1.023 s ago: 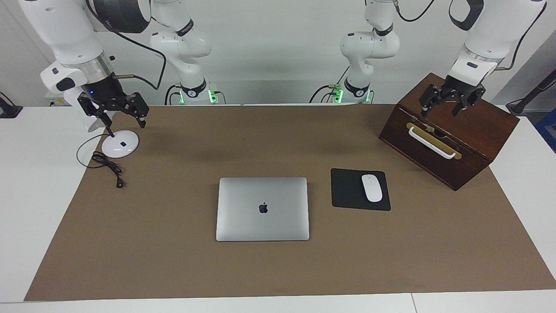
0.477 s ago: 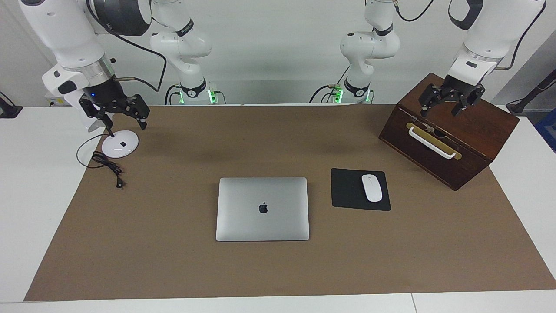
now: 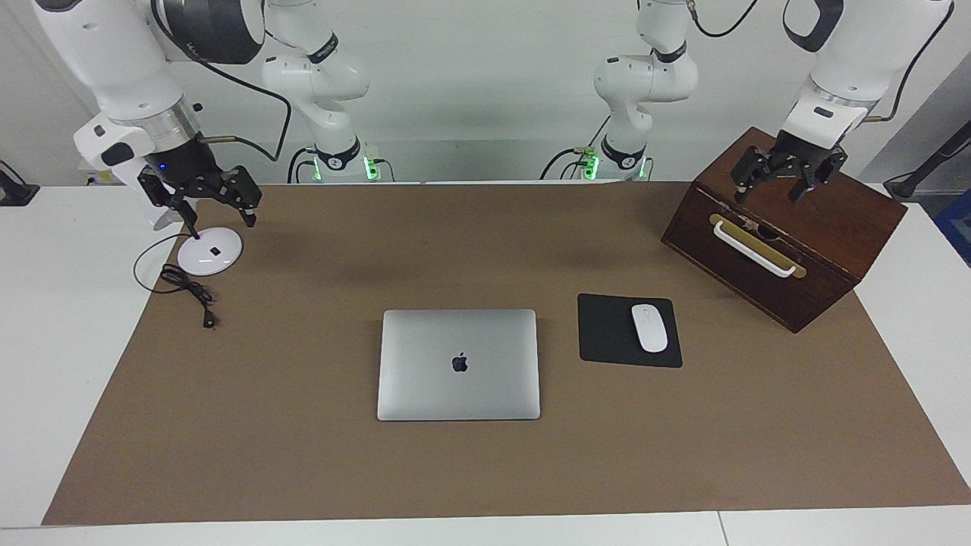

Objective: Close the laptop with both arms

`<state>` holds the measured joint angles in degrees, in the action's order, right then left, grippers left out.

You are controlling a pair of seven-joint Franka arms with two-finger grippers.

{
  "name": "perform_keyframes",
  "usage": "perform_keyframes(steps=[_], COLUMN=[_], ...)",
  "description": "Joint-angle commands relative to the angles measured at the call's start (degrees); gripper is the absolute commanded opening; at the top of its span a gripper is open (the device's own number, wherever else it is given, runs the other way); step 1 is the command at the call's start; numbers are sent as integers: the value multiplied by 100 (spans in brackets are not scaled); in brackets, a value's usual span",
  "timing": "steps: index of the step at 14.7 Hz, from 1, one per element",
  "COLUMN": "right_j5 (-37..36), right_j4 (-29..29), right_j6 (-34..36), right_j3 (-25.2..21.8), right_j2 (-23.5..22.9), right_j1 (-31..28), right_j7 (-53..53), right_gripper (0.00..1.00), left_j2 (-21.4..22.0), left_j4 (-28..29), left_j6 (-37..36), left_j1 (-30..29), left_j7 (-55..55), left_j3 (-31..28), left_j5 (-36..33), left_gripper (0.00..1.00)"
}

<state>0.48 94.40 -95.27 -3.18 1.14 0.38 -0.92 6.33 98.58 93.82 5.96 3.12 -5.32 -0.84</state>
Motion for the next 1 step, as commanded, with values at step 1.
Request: perform_keyframes(steps=[1], right_j5=[-74], right_j4=[78], right_j6=[-132], right_j3=[-7], right_j2=[26], right_j1=[6], right_j7=[-57], right_gripper=[100], left_j2=[35], left_j4=[-32], left_j6=[-84], left_j1=[28], left_j7=[-75], left_j3=[-4], left_j5=[-66], left_gripper=[100])
